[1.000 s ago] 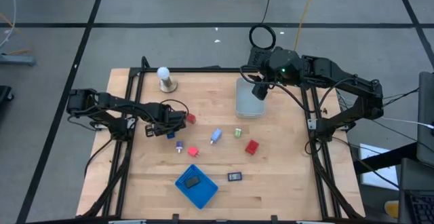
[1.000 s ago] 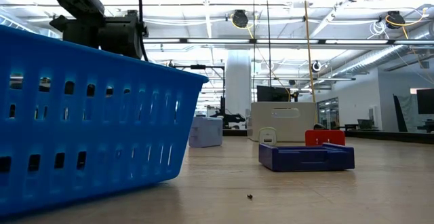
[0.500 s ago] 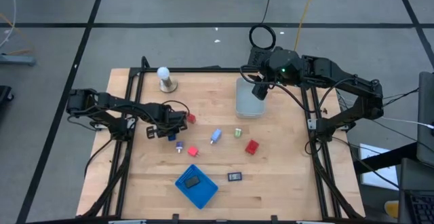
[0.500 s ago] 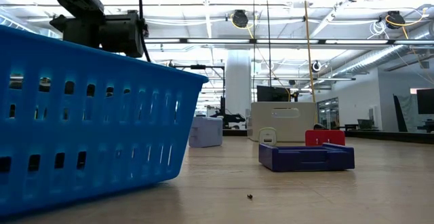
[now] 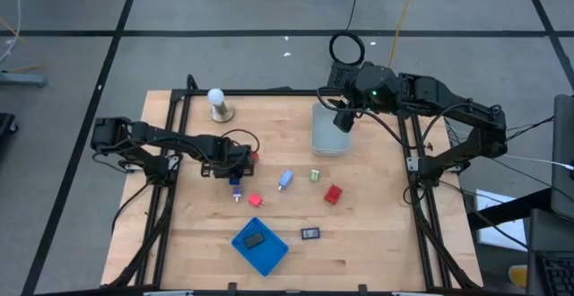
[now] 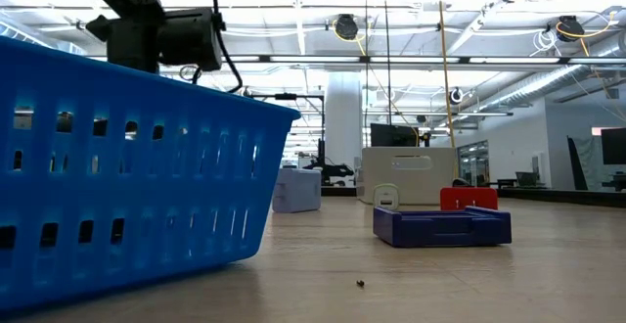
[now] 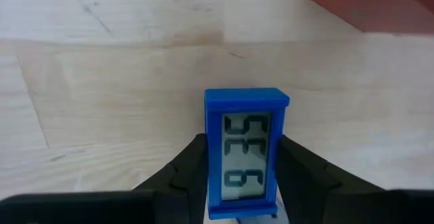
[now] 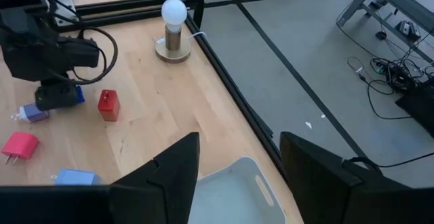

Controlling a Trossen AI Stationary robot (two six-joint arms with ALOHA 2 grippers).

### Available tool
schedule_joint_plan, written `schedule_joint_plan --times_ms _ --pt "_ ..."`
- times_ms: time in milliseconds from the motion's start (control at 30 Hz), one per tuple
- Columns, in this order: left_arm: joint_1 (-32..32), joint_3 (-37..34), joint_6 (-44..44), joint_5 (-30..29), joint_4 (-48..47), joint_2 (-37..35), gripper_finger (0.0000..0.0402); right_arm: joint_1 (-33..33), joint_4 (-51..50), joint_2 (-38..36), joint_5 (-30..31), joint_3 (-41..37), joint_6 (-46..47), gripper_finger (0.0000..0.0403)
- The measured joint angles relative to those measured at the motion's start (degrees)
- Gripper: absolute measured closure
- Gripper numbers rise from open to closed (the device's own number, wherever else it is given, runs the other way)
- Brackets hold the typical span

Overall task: Pick & Place Office items
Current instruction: Put the top blue digital timer into the blue bin

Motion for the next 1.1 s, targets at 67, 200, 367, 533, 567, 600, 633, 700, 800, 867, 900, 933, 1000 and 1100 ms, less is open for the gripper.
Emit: schedule_joint_plan --times_ms 67,200,367,533,567,600,633,700,800,867,900,933,1000,1100 --pt "0.0 0.87 1.68 0.33 -0.1 -0.02 0.0259 0.0 -0.35 0.0 0.01 0.0 0.77 0.0206" --pt "0.02 2.75 5.78 1.48 -0.35 -0.08 0.0266 0.0 -1.19 0.02 0.01 0.0 2.14 0.0206" --pt "0.02 5.96 10.48 2.47 -2.65 -0.1 0.0266 0.0 -1.9 0.01 0.01 0.0 3.14 0.0206" --pt "0.02 11.52 16.64 3.87 -7.26 -0.11 0.0266 0.0 -2.83 0.02 0.06 0.0 3.16 0.0206" --pt "0.02 13.01 18.35 4.36 -8.39 -0.12 0.0266 0.0 -3.07 0.02 0.08 0.0 3.18 0.0206" --pt "0.01 14.69 20.23 4.68 -9.76 -0.14 0.0266 0.0 -3.34 0.02 0.12 0.0 3.41 0.0206" --pt "-0.11 16.4 22.04 4.92 -11.27 -0.15 0.0266 0.0 -3.74 0.02 0.12 0.0 3.77 0.0206" --pt "-0.5 20.21 25.55 4.9 -14.45 -0.15 0.0266 -0.02 -4.6 0.02 0.14 0.0 4.42 0.0206" --pt "-1.42 26.34 30.33 4.55 -18.77 -0.17 0.0266 -0.02 -5.44 0.02 0.33 0.0 4.58 0.0206" --pt "-2.18 30.16 32.81 4.41 -21.13 -0.17 0.0266 -0.02 -5.66 0.02 0.35 0.0 5.54 0.0206" --pt "-2.68 31.85 33.59 4.16 -21.8 -0.18 0.0266 -0.02 -5.84 0.02 0.34 0.0 5.98 0.0206" --pt "-3.22 33.38 34.2 3.96 -22.15 -0.22 0.0266 -0.02 -6.02 0.02 0.36 0.0 6.14 0.0206" --pt "-4.55 35.89 34.66 3.93 -22.4 -0.26 0.0266 -0.02 -6.28 0.02 0.36 0.0 6.23 0.0206" --pt "-7.29 37.76 34.06 3.94 -22.48 -0.26 0.0266 -0.02 -6.98 0.02 0.39 0.0 7.77 0.0206"
